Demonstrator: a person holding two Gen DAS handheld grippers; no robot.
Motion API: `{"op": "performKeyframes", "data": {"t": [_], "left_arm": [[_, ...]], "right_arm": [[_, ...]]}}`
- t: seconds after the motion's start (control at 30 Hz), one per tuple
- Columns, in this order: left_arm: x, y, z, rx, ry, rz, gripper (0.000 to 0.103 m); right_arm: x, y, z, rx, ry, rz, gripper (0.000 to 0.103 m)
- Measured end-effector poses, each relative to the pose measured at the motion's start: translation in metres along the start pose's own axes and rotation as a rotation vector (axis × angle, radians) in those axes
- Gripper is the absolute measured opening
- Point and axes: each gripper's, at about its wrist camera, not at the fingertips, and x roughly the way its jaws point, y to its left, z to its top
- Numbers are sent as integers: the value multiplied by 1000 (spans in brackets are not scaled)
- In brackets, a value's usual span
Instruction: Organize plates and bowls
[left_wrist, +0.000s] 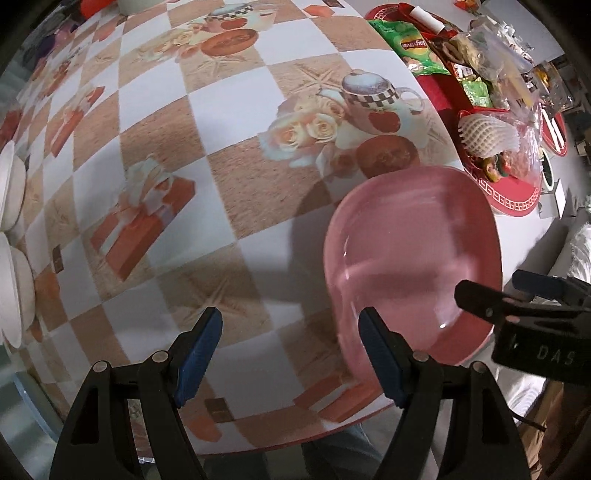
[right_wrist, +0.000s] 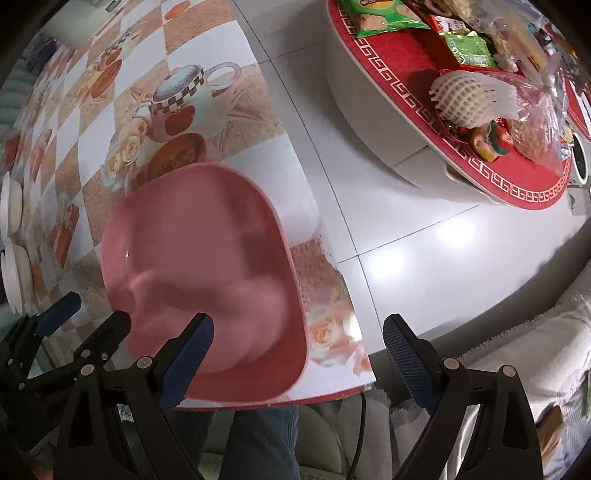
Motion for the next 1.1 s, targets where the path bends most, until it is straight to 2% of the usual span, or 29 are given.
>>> {"op": "performKeyframes", "data": {"t": [0.2,0.27,0.3,0.43,0.53,0.57,0.6,0.63,0.67,0.9,1.0,1.1], "left_arm": [[15,-5,11,-30,11,9,79],[19,-2,11,-42,19,7,79],[22,-2,12,-44,34,2,78],[21,-10,13,-12,33,11,70],[28,-32,24,17,21,-7,52],[28,-35,25,26,24,-11,43],[28,-39,26,35,26,-24,29],[28,-43,27,30,13,-57,23],[28,-47,28,34,17,-58,21],[29,-53,30,44,23,-66,20],[27,-49,28,47,18,-61,20],[26,-49,26,56,14,-55,21]], "right_arm": [[9,-3,10,-25,5,2,94],[10,-3,10,-30,6,2,81],[10,-2,10,-31,7,7,69],[12,-2,9,-34,13,-6,64],[11,-5,8,-37,10,-9,55],[10,-7,8,-35,5,-8,53],[9,-9,8,-33,2,-8,48],[7,-11,7,-28,-1,-9,44],[6,-12,8,-28,-2,-9,42],[-2,-9,3,-71,-21,-48,25],[-1,2,-1,-116,-22,-96,25],[3,8,-5,-122,-6,-58,25]]}}
